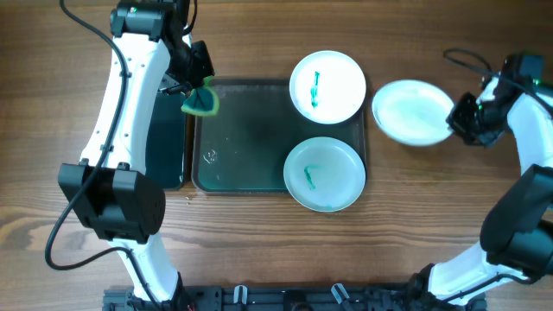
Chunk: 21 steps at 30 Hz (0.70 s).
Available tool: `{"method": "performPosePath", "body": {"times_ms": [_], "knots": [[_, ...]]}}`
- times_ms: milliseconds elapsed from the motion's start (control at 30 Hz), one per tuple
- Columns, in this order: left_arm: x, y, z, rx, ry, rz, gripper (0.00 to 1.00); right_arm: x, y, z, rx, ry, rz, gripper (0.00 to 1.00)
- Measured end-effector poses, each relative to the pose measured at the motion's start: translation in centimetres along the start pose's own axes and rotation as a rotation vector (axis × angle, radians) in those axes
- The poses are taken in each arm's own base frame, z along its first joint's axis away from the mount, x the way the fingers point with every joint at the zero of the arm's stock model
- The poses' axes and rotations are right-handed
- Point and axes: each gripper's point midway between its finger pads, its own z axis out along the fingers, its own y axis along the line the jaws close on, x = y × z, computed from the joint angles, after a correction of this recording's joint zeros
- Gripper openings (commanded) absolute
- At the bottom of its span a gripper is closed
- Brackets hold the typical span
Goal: Clean dirty plates on tray and stack at the side
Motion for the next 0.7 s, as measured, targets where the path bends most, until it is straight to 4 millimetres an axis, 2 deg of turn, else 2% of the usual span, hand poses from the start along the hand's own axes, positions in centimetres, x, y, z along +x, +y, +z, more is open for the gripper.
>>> {"method": "performPosePath", "body": {"times_ms": [133,200,300,333,367,433,533,567,633,700], "knots": [[0.0,0.0,0.0,0.000,0.000,0.000,0.04,0.7,-3.8,2.9,0.022,-0.032,0.067,0.05],[0.0,0.0,0.0,0.000,0.000,0.000,0.04,1.0,-4.4,3.7,0.027,-0.043,0.071,0.21],[0.0,0.0,0.0,0.000,0.000,0.000,0.04,1.8,-4.5,3.8,0.031,-0.014,0.060,0.29],[0.0,0.0,0.0,0.000,0.000,0.000,0.04,2.9,-4.6,3.6,0.039,0.035,0.065,0.36],[0.0,0.0,0.0,0.000,0.000,0.000,0.04,3.8,-4.5,3.4,0.042,0.075,0.062,0.37],[0.0,0.0,0.0,0.000,0.000,0.000,0.04,5.0,-2.8,2.1,-0.001,0.138,0.012,0.41],[0.0,0.0,0.0,0.000,0.000,0.000,0.04,5.6,2.1,-1.2,-0.147,0.119,-0.116,0.42],[0.0,0.0,0.0,0.000,0.000,0.000,0.04,6.7,4.1,-2.3,-0.196,0.128,-0.170,0.41],[0.0,0.0,0.0,0.000,0.000,0.000,0.04,9.5,7.5,-2.7,-0.240,0.185,-0.280,0.41],[0.1,-0.2,0.0,0.001,0.001,0.004,0.04,12.6,9.2,-1.7,-0.238,0.252,-0.352,0.41]]}}
